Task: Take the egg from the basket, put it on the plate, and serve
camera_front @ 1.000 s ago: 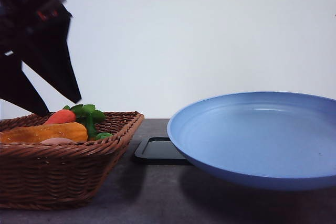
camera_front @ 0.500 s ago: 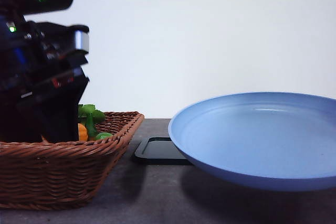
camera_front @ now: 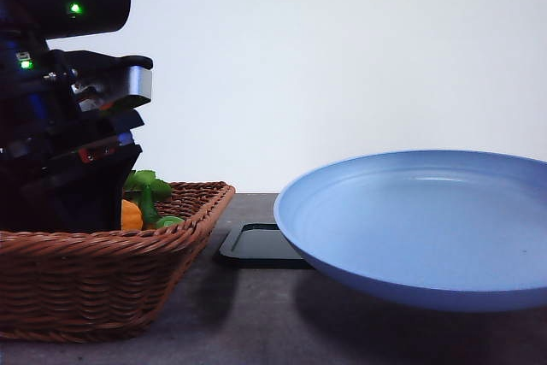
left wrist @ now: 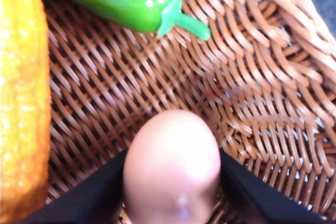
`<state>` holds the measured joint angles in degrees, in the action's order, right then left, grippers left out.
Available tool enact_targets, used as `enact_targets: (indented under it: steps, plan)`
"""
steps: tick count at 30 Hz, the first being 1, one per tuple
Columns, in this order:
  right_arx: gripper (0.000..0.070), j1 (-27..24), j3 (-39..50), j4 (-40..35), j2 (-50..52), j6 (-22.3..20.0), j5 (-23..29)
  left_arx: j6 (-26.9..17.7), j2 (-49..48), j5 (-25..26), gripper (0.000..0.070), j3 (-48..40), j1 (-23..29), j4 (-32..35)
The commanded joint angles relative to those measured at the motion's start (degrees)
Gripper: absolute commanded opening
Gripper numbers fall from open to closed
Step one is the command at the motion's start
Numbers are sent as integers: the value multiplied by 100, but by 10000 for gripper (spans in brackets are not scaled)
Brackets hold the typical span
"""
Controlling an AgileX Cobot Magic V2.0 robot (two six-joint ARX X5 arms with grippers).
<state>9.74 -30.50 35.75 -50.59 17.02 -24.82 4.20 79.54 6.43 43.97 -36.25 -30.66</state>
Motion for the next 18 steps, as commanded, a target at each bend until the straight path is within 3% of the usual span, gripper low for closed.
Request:
enact_targets:
  steps: [1,10,14,18]
  plan:
    - [0,11,-59,-52,-17,31,-22,-64,88,31,174,153,-53,29]
    - [0,11,-59,-38,-26,39,-109,-54,84,68,168,952,-53,-674]
    - [0,10,-59,80,-99,60,-337,-31,84,564,168,1533,-148,-847]
    - [0,11,-59,140,-321,54,-726,-32,84,1118,175,1906,-420,-556]
